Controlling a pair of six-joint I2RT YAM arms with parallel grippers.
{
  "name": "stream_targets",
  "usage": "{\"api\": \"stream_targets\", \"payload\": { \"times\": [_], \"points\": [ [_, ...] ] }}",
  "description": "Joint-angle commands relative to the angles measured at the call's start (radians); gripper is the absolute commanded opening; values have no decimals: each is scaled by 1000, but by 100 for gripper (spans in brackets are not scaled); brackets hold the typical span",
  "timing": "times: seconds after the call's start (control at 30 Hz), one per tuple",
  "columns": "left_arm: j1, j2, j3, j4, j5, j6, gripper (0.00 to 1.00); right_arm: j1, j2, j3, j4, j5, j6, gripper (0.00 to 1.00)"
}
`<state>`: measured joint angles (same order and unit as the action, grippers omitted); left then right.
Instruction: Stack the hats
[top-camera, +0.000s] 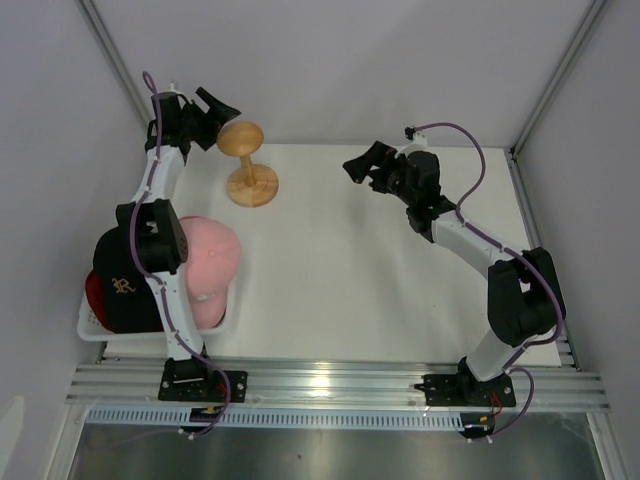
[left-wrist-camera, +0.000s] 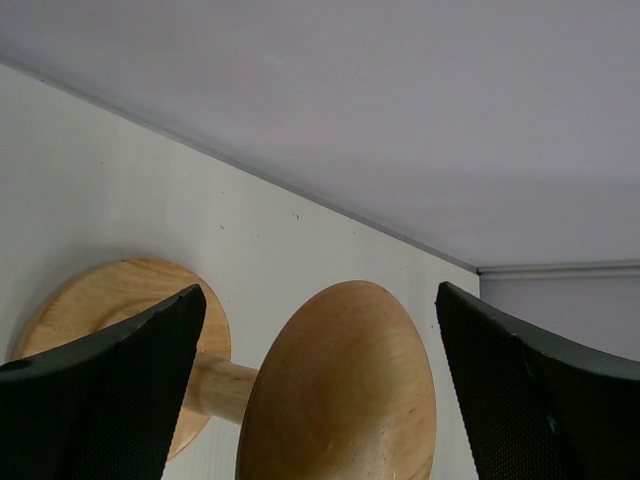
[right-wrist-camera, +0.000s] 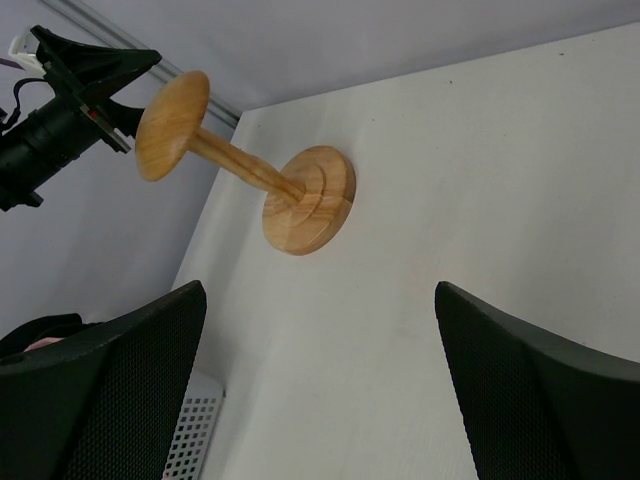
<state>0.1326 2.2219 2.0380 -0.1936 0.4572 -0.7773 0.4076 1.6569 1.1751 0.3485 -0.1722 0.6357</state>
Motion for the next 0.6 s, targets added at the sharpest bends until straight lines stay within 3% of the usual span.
{"api": "stream_targets", "payload": {
  "times": [0.0, 0.1, 0.2, 0.57],
  "points": [
    [-13, 36, 117, 0, 116, 9, 99, -6, 6, 55, 20, -21, -4, 100],
    [-36, 55, 163, -46, 211, 44, 100, -7, 6, 51, 9, -21, -7, 99],
    [-45, 29, 108, -9, 283, 38, 100, -10, 0, 41, -26, -9, -22, 99],
    [-113, -96, -88, 48, 314, 0, 98, -61, -111, -74, -52, 43, -24, 100]
  ]
}}
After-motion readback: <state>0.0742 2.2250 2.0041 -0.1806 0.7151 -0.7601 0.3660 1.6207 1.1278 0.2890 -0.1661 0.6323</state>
